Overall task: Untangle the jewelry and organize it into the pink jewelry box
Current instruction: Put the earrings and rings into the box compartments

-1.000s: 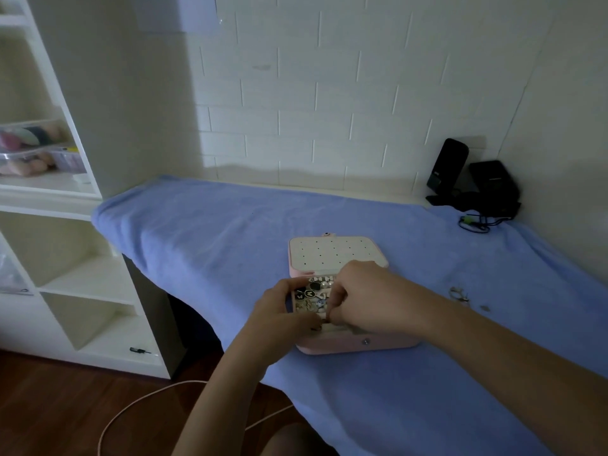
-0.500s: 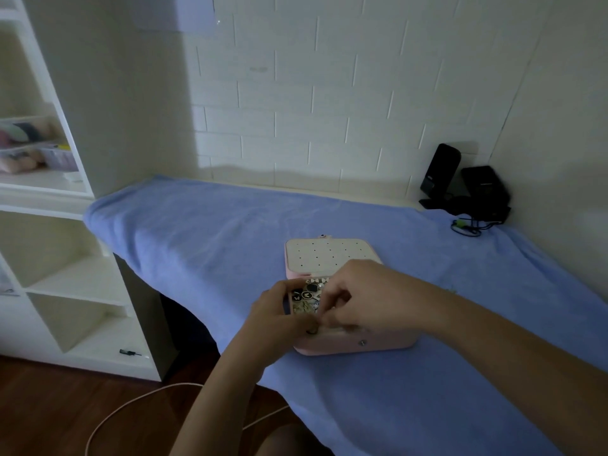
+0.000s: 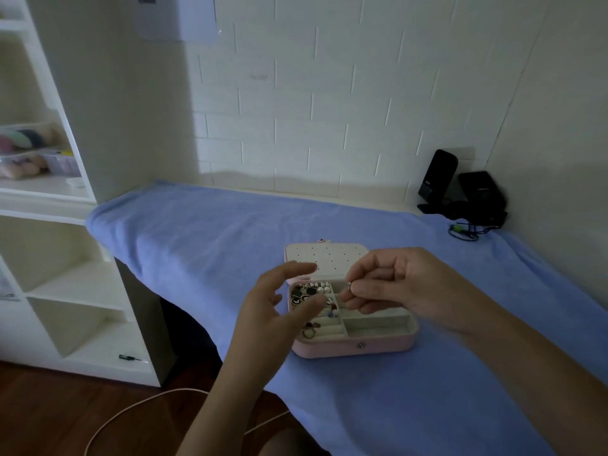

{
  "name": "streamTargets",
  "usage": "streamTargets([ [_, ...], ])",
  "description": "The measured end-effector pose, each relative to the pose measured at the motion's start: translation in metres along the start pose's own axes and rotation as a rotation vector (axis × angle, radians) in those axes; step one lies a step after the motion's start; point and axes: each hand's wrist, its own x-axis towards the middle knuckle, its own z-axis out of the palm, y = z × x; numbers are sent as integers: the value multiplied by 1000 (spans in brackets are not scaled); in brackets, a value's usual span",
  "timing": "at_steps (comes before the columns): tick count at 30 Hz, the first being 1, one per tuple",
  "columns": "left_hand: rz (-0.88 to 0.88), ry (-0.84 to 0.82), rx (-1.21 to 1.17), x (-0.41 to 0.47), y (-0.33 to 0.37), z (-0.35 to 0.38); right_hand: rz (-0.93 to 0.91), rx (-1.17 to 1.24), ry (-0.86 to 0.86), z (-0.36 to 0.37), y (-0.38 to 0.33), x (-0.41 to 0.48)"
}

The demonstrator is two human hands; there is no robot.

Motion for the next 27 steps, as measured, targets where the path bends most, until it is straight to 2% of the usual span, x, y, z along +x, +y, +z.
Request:
streamTargets([
  [5,67,-39,-100,-9,15,6,-28,76,36,8,1,-7],
  [15,-73,-58,-408,-13,15,11,-83,40,48,18,10,-18],
  [23,-136,-109,-290,3,9,1,-203,-232,253,31,24,-9],
  [27,-82,-46,-78,7,-3,-3,-74,-236,295,37,31,-4],
])
